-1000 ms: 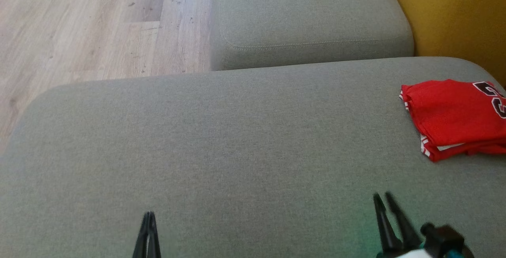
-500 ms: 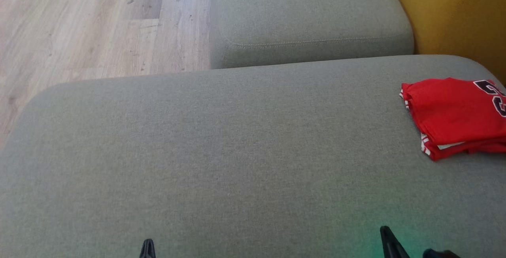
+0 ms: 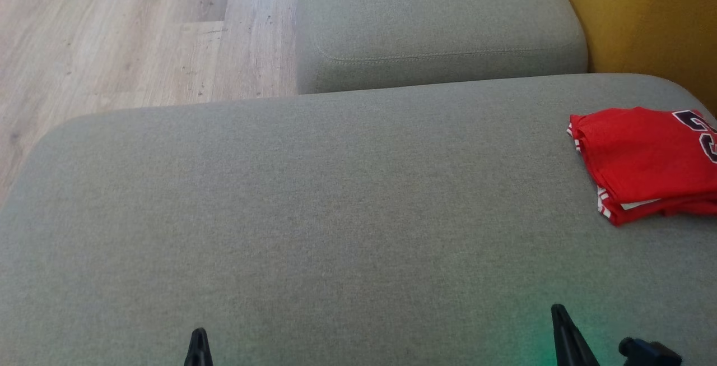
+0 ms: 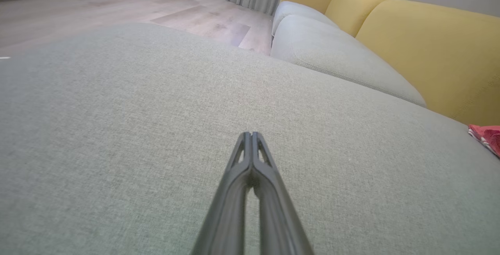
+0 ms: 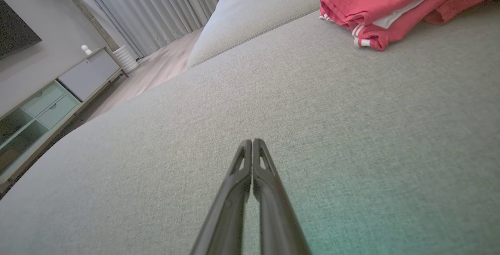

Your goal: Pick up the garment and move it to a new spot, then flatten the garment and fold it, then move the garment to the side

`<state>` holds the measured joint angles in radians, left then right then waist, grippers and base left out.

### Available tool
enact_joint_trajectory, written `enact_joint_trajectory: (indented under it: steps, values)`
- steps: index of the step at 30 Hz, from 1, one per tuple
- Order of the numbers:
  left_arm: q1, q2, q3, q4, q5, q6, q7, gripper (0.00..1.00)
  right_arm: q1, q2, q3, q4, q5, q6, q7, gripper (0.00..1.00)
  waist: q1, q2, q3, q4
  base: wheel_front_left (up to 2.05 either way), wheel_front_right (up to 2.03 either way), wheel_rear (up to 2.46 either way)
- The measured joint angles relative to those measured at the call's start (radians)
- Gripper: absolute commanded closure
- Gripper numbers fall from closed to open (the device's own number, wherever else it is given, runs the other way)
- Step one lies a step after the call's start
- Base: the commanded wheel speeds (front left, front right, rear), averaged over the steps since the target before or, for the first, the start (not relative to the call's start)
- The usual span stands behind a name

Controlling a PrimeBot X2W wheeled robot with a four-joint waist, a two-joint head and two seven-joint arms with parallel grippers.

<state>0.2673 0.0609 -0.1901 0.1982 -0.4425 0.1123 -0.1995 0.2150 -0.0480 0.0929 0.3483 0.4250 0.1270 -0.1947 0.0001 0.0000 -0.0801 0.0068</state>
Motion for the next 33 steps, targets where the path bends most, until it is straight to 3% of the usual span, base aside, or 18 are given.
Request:
enact_joint_trajectory:
  steps: [33]
  values:
    - [-0.090,0.007,0.062,0.023,-0.381,-0.078,0.077,1.00,-0.078,-0.004,-0.048,-0.023,0.383,0.000,0.077,1.00,0.0000,0.0000,0.026,-0.002,0.00,0.00,0.00]
